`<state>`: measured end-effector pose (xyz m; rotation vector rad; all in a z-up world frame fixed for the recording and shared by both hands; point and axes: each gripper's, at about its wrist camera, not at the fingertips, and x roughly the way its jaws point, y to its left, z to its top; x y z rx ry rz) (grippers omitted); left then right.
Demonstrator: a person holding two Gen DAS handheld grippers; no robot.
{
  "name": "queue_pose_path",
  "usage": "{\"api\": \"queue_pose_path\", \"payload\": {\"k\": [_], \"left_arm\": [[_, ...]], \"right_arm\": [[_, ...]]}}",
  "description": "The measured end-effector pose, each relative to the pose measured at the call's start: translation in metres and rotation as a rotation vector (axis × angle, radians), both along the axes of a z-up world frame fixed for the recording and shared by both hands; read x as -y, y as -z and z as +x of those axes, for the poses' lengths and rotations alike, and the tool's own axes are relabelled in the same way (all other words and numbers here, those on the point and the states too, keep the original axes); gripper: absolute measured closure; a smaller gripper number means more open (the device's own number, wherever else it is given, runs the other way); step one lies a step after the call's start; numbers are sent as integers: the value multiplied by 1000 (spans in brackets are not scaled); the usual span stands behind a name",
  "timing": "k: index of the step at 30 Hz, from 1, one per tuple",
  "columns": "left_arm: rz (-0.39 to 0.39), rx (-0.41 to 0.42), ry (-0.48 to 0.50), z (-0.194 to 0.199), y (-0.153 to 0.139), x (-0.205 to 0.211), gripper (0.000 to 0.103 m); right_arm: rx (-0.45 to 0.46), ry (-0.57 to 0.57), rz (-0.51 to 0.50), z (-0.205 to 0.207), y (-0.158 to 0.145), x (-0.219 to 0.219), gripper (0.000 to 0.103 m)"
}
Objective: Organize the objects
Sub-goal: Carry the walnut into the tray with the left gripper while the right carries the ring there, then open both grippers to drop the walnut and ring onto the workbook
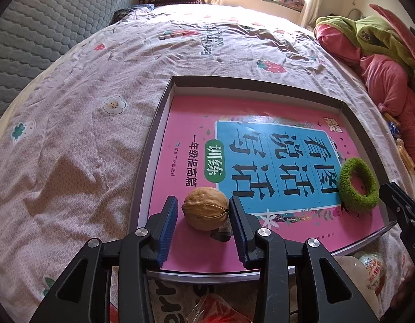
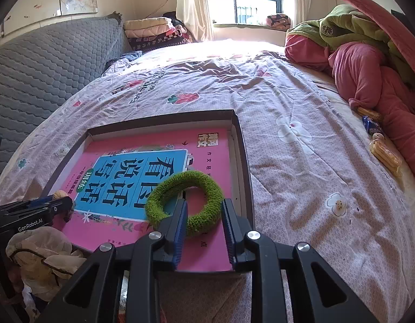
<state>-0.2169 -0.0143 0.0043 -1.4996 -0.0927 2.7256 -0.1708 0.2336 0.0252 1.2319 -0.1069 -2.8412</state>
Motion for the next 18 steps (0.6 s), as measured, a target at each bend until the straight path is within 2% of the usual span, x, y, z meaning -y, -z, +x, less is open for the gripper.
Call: {"api": "queue_pose_path", "payload": {"k": [3,7,13,18], "left_arm": [[4,-9,5,1,-3,-1,58],[12,-23,7,3,-7,-1,49],[40,-51,0,7,-16,6,45],[81,-126,-4,18,-36,16,34]], "right_arm": [[-5,0,-3,2,-2,0,76],[-12,0,-8,5,-5,0,75],[-23,-1,-12,9,-8,-1,74],[-43,-4,-16,15,-15,0,69]]}}
